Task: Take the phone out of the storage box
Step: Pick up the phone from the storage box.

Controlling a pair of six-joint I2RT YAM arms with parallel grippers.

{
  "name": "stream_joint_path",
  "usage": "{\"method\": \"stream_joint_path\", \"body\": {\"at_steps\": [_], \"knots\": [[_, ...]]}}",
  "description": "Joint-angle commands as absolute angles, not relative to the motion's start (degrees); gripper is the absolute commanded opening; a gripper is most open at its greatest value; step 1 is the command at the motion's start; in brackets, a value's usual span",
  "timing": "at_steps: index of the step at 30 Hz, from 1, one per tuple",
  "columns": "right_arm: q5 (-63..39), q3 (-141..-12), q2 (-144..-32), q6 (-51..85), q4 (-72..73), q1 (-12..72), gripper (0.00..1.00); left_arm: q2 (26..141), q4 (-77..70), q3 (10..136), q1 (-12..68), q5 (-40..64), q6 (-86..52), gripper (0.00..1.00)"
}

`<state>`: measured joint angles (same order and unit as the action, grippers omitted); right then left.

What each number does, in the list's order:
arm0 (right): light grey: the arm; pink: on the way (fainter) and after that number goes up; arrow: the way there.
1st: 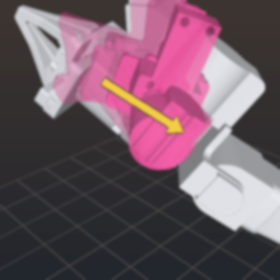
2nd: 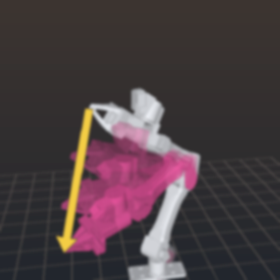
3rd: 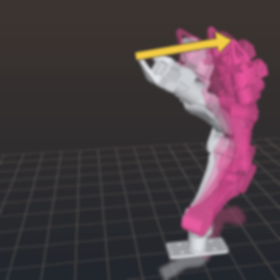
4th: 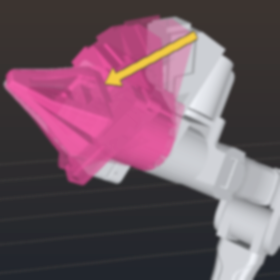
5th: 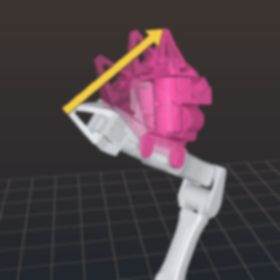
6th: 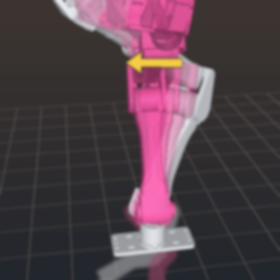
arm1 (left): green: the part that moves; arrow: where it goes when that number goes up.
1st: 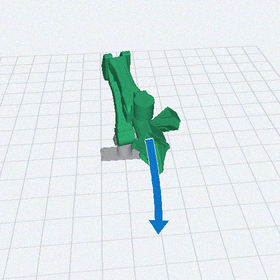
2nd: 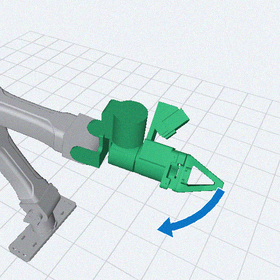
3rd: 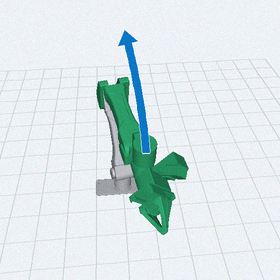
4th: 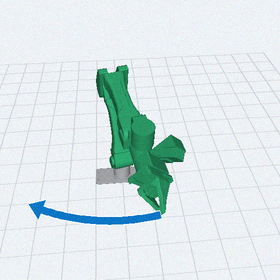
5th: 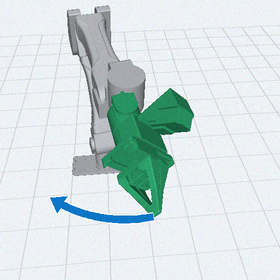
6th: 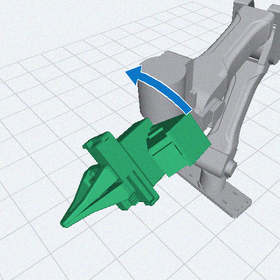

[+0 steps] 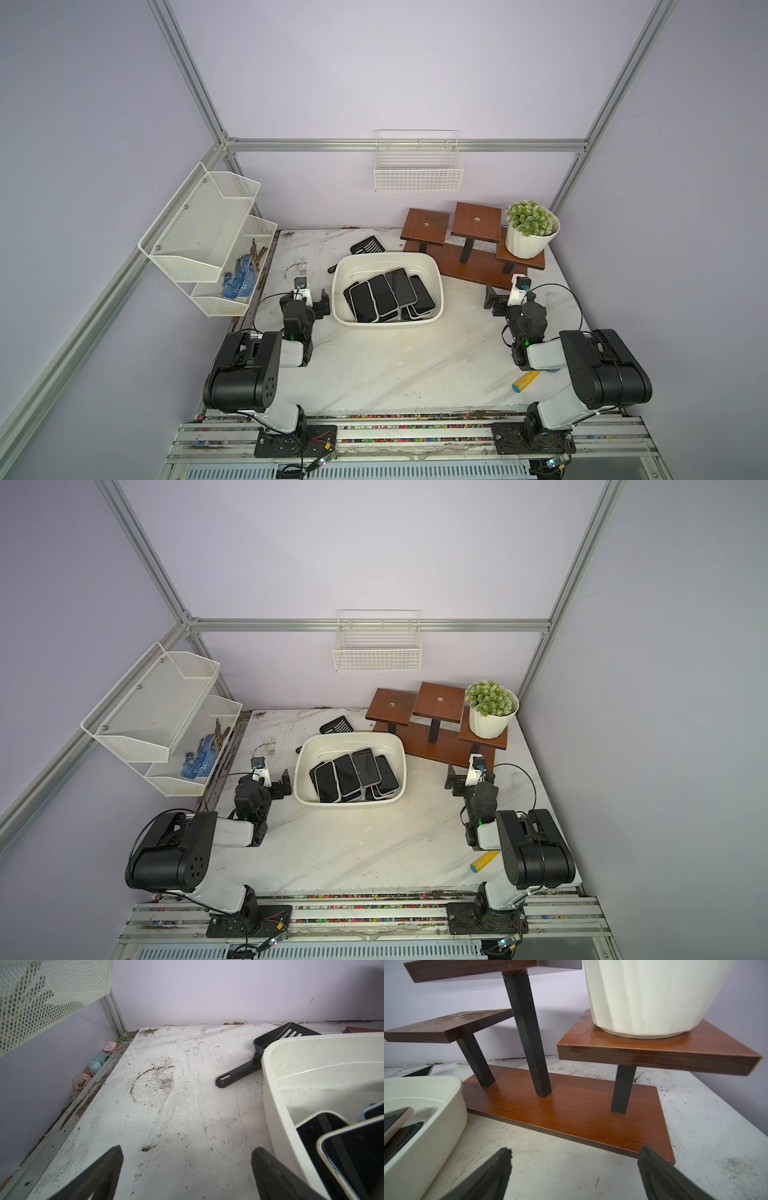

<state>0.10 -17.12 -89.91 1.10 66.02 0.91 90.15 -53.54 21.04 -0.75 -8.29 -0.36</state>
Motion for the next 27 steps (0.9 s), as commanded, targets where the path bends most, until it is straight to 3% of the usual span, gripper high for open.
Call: {"method": "stream_joint_path", "body": {"at_steps": [1,21,27], "knots": [[-0.75,-16.6,-90.09,0.53,67.21,1.23,1.0,90.26,-55.6,21.19,-1.14,-8.44,-0.35,1.0],[-0.63,-16.79,-90.09,0.62,66.85,1.21,1.0,90.62,-56.85,20.89,-1.15,-8.39,-0.18,1.0],[11.82,-17.85,-81.91,5.52,58.24,1.23,1.0,88.5,-53.68,21.58,-1.14,-11.93,-1.63,1.0]]}}
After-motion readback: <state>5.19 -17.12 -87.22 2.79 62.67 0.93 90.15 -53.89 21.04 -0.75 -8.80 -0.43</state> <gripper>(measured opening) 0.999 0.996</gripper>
